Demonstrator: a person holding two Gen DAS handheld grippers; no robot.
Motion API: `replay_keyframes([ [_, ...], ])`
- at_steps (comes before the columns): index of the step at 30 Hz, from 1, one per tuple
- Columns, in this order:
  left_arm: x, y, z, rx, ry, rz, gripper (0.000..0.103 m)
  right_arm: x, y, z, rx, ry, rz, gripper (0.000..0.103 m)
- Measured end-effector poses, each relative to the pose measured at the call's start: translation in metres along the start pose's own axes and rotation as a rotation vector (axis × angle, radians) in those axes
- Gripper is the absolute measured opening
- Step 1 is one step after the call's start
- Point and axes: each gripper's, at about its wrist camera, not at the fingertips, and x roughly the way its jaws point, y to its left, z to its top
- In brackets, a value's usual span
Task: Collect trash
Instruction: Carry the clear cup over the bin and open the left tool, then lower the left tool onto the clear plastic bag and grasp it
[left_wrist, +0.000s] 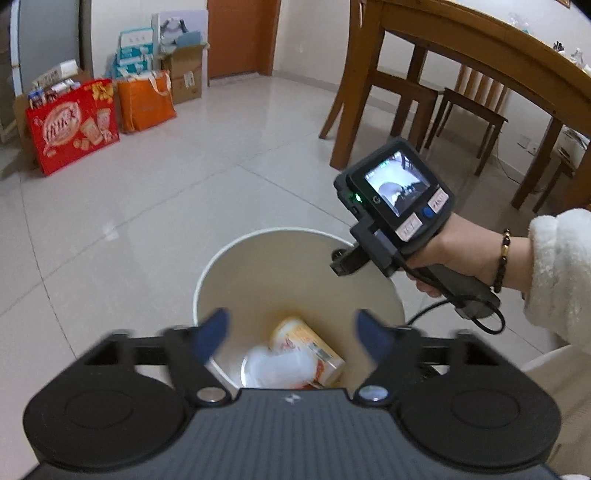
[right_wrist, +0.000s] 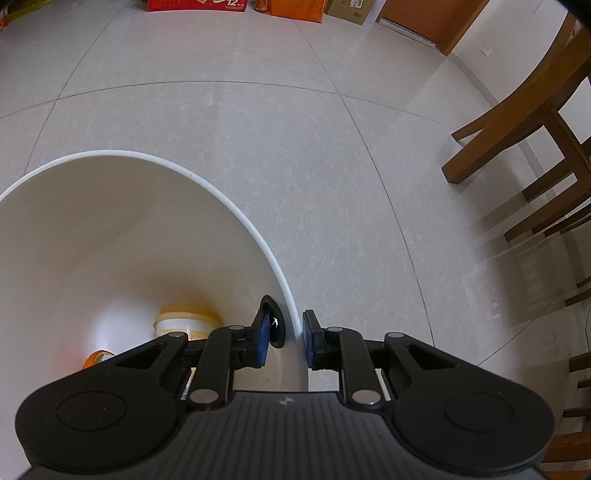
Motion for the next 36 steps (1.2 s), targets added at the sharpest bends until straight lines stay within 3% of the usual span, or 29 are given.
replay_keyframes([
  [9, -0.016, 0.021, -0.021, -0.023, 0.017, 0.032, 0.088, 0.002, -0.002, -0.001, -0.002, -0.002, 0.0, 0.022],
  [12, -0.017, 0.03, -0.03, -0.036, 0.026, 0.083, 0.09, 0.002, -0.002, -0.001, -0.003, -0.002, 0.0, 0.022],
  [16, -0.016, 0.049, -0.052, -0.102, 0.043, 0.097, 0.09, 0.002, -0.002, -0.001, -0.005, -0.002, -0.002, 0.022],
  [36, 0.036, 0.126, -0.237, -0.422, 0.236, 0.368, 0.09, 0.001, 0.0, -0.001, -0.018, -0.006, -0.017, 0.023],
])
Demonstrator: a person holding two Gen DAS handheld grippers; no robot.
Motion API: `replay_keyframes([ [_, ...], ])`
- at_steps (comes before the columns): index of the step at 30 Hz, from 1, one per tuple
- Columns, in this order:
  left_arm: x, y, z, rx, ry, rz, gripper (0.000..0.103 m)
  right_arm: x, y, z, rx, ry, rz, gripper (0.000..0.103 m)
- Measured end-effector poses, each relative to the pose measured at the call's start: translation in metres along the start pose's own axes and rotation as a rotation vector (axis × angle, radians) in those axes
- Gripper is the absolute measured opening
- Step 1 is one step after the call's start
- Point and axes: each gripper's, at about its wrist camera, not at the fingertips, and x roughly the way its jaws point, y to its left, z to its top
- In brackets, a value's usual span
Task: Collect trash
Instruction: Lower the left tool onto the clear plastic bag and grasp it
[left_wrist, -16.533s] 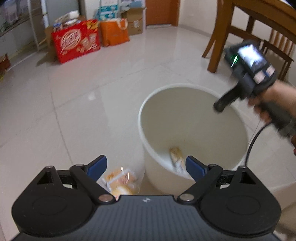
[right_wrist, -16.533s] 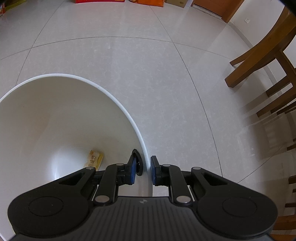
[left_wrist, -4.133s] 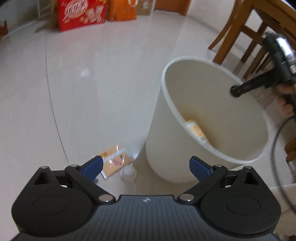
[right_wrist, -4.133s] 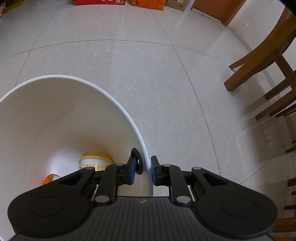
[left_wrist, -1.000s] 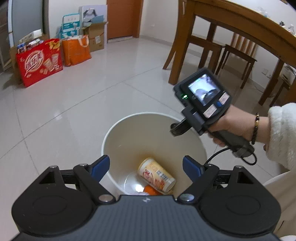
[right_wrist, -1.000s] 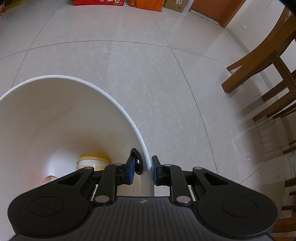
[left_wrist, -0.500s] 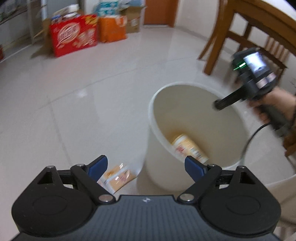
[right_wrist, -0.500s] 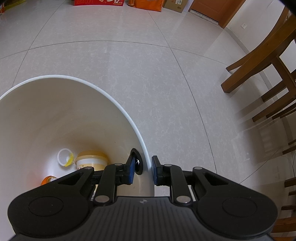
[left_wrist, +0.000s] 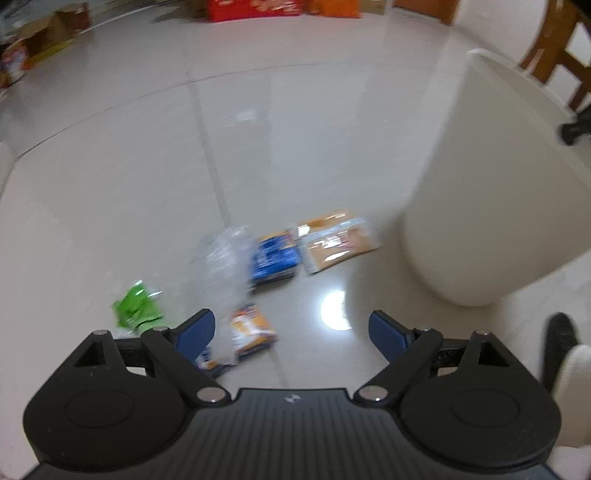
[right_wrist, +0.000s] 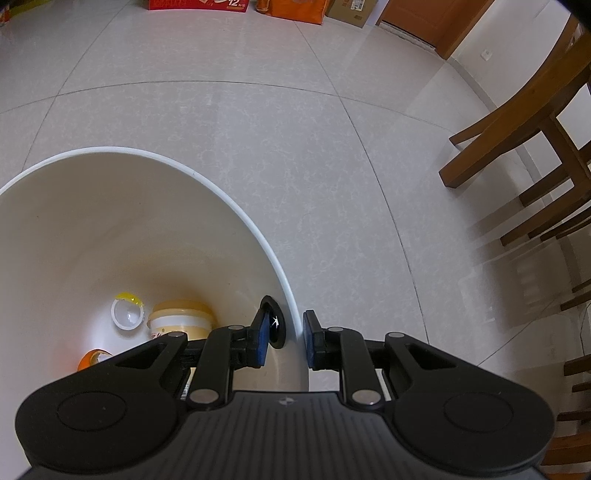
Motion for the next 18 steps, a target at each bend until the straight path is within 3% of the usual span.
replay_keyframes([
  [3, 0.016, 0.007, 0.001, -0.02, -0.009, 0.047, 0.09, 0.0, 0.001, 0.0, 0.001, 0.001, -0.001, 0.023],
  [9, 0.043, 0.005, 0.021, 0.062, -0.044, 0.134, 0.09, 0.0, 0.003, 0.002, -0.006, 0.001, -0.01, 0.023],
  [15, 0.076, 0.019, 0.035, 0.064, 0.014, 0.154, 0.089, 0.0, 0.005, 0.001, -0.021, -0.003, -0.019, 0.024],
  [18, 0.094, 0.025, 0.037, 0.052, 0.057, 0.162, 0.081, 0.001, 0.005, 0.001, -0.024, -0.004, -0.021, 0.024],
])
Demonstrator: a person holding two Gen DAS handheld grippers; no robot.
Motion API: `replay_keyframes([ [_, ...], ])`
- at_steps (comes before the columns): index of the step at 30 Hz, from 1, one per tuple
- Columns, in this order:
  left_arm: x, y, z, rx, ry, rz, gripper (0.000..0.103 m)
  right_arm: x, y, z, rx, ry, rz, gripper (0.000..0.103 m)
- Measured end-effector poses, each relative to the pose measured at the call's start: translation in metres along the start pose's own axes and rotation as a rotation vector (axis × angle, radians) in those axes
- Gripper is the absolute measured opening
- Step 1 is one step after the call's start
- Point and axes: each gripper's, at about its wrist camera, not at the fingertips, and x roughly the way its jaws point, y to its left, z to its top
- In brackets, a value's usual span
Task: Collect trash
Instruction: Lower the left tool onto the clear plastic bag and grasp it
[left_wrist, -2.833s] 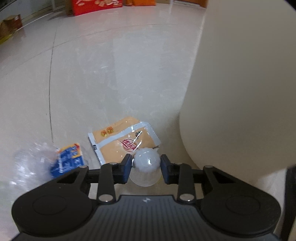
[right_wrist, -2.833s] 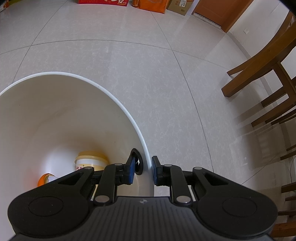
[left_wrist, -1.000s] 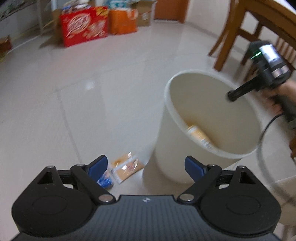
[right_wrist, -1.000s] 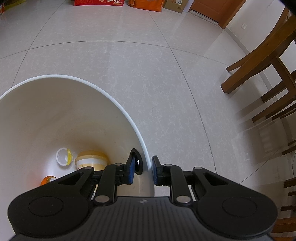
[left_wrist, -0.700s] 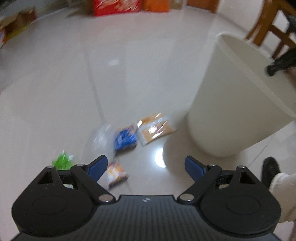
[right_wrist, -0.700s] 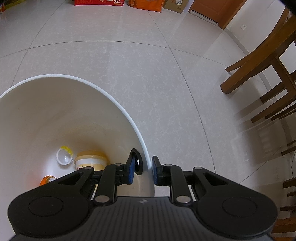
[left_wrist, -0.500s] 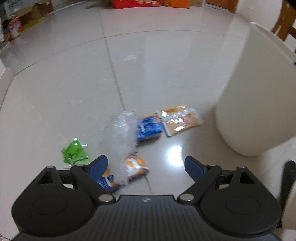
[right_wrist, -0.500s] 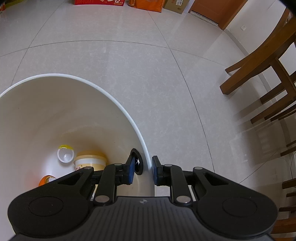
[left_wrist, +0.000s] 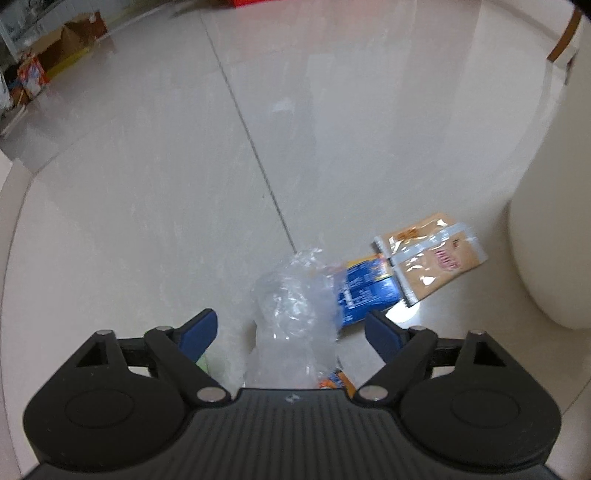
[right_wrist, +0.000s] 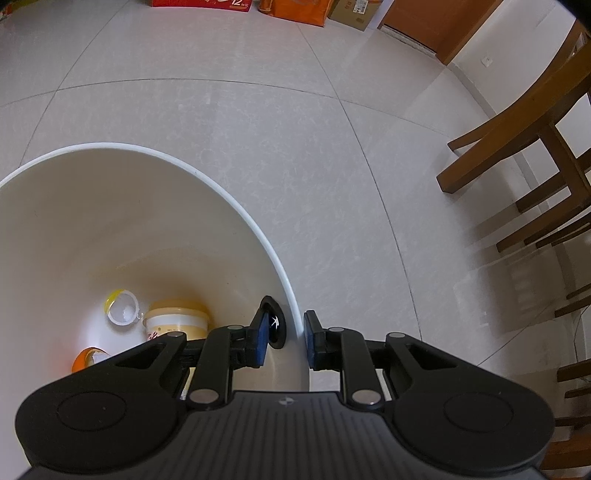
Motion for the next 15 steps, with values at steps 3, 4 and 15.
replay_keyframes([
  [3, 0.012, 0.004, 0.0, -0.029, 0.04, -0.022, 0.072, 0.0, 0.001, 0.0, -0.007, -0.002, -0.005, 0.024],
  [4, 0.015, 0.005, 0.0, -0.036, 0.052, -0.028, 0.071, 0.001, 0.001, 0.0, -0.01, -0.002, -0.006, 0.024],
  [15, 0.014, -0.001, 0.001, -0.031, 0.057, -0.043, 0.05, 0.001, 0.002, 0.001, -0.013, -0.005, -0.009, 0.024],
])
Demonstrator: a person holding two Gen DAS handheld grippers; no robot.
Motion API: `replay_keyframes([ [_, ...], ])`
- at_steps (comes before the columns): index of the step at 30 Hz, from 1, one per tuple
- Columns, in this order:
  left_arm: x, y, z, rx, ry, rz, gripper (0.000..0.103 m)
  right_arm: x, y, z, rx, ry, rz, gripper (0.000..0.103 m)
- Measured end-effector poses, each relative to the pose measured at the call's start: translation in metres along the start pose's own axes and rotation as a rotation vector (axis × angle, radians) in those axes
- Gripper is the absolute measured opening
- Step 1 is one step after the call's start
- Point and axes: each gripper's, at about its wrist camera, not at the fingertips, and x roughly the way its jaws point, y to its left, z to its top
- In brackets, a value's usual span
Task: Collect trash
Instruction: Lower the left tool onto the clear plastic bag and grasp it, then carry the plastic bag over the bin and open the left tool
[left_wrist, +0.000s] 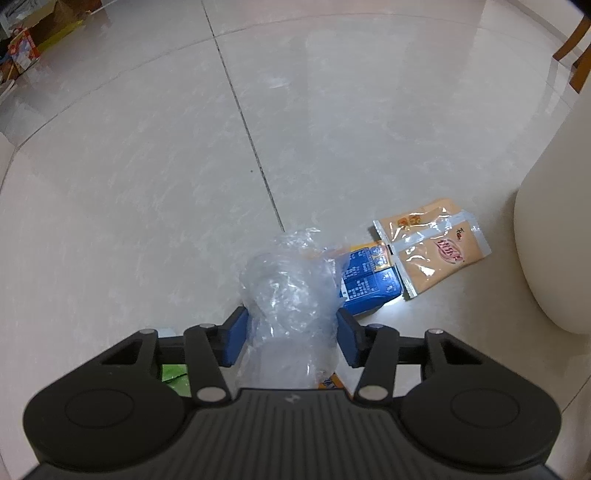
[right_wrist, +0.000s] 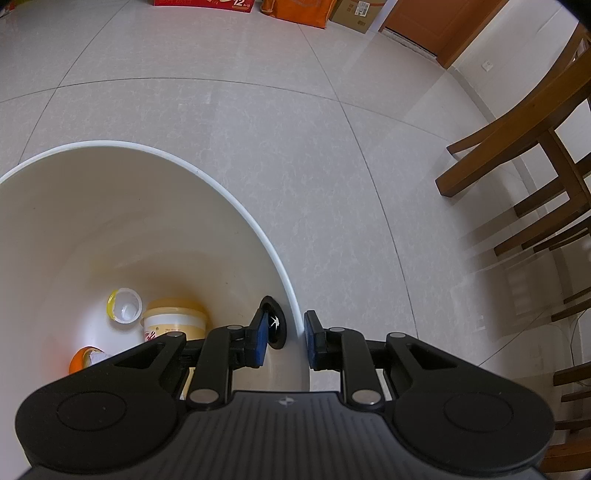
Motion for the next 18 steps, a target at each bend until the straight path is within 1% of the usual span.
replay_keyframes([
  [3, -0.005, -0.001, 0.001, 0.003, -0.007, -0.005, 0.05, 0.0, 0.001, 0.0, -0.002, 0.0, 0.001, 0.024],
  [7, -0.019, -0.006, 0.004, 0.032, -0.011, -0.001, 0.05, -0.001, 0.0, 0.001, 0.002, 0.001, 0.001, 0.024],
  [10, -0.035, -0.009, 0.009, 0.045, -0.007, -0.027, 0.05, -0.002, 0.003, 0.001, 0.002, 0.001, 0.001, 0.024],
  [12, -0.052, -0.011, 0.012, 0.057, -0.011, -0.044, 0.05, -0.002, 0.002, 0.001, 0.001, 0.0, 0.001, 0.024],
  [14, -0.073, -0.014, 0.017, 0.069, -0.032, -0.07, 0.05, -0.003, 0.003, 0.001, 0.002, 0.0, 0.001, 0.024],
  [18, -0.126, -0.028, 0.033, 0.124, -0.087, -0.157, 0.05, -0.002, 0.002, 0.002, 0.001, -0.002, 0.001, 0.024],
])
